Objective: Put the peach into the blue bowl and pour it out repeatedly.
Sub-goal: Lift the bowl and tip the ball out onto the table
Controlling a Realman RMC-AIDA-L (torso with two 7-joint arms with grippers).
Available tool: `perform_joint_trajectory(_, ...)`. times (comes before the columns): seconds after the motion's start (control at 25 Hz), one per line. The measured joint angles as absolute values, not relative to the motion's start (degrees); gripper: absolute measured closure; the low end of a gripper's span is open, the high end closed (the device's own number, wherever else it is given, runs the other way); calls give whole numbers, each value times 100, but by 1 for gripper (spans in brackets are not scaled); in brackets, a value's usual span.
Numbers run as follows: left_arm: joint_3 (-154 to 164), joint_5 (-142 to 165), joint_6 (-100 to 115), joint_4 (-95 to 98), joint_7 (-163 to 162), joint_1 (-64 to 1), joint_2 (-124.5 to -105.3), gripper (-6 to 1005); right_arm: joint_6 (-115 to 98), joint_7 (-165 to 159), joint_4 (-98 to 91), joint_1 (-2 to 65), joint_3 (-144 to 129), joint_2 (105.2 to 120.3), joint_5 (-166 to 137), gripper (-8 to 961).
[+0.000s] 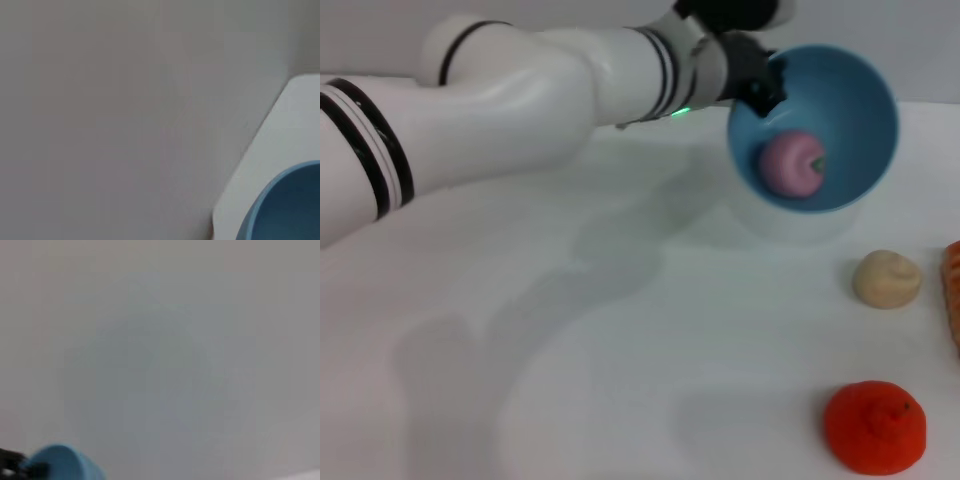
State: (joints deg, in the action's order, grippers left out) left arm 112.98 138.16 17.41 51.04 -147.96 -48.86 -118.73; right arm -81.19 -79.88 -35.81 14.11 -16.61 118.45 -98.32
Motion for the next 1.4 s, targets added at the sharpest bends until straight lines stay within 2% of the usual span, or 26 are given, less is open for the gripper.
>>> perform_joint_trajectory(0.32,12547,15453,580,5459,-14686,-4648,-11909,999,-8040,-7114,-2572,1128,-988,11847,-9800,304)
perform_joint_trajectory(0.88,13442,15827,-765,5866,-12125,-3680,-11908,1000,-7992,-6828,-2241,1236,-932,11843,-9791,306)
perform_joint_trajectory(1.4,13857,15795,-1786,5646,-11283,-3434,-11909,1000,-8007,-6827,-2232,1293,-905,11847,-9776,308)
